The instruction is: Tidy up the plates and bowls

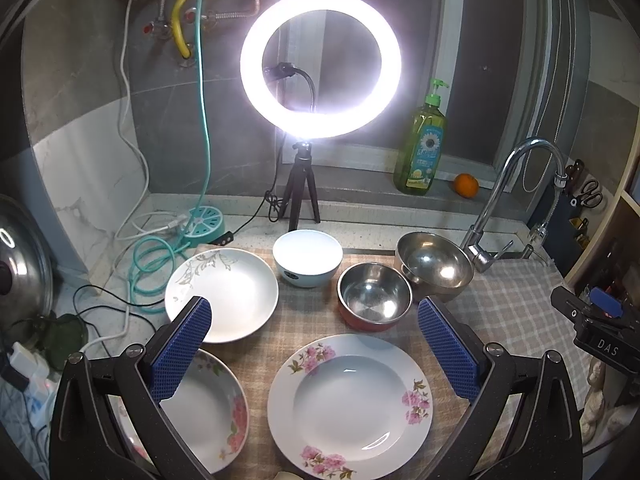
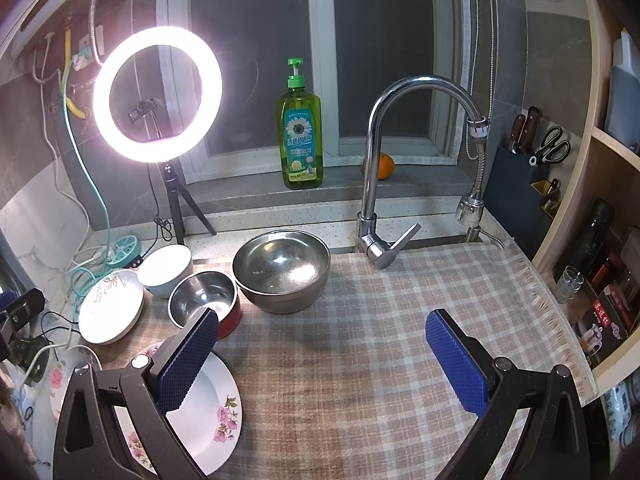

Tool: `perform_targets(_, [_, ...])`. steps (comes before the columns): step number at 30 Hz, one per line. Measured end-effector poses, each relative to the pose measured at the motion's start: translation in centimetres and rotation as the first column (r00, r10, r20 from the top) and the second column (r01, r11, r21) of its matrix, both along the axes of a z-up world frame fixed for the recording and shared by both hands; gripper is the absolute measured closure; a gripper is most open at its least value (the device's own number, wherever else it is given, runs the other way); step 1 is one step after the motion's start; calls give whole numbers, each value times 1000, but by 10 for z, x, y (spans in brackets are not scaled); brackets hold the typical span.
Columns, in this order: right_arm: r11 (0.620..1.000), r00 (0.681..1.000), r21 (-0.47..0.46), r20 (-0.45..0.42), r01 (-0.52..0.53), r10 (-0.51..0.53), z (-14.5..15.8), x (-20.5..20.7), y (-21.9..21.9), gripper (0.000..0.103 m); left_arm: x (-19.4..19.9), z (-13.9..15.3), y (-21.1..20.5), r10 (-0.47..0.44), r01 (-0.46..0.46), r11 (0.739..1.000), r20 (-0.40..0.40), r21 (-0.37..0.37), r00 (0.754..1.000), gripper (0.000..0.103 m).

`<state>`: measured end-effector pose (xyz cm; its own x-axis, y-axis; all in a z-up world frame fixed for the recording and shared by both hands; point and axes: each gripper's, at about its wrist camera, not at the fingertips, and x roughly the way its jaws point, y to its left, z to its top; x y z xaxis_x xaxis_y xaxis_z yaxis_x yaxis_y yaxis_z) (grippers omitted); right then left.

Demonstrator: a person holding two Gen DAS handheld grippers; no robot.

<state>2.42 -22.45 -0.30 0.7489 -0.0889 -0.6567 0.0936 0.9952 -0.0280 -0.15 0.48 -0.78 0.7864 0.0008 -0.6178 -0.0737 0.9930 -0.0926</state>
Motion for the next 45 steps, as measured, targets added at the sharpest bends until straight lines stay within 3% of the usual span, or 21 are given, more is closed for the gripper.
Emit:
perform_targets(17, [999,999,5,9,-45,45,-7,4,6,1,1,-20,22,38,-41,999,-83,-35,996,1])
perform_targets(28, [992,987,61,-113,-111,118,-45,15,6,1,-3,-56,39,31,-47,997,-220,-66,975,7])
perform_targets(33, [983,969,121,-187,-141,162,-71,18,8,2,5,-70,37,-24,6,998,-272,-66,962,19])
perform_targets(36, [975,954,170,-237,-144,182,-87,22,8,15,12,-80,35,-67,49,997,-306,-68,950,26])
perform_targets(38, [969,943,202,-271,-140,193,-97,24,8,29,18,-90,34,-104,84,994,-339,-73,935,38])
perform_targets(45, [939,908,320,-347,-122,236,-131,29,12,50,40,-114,36,-202,153,977,-425,-147,883,58])
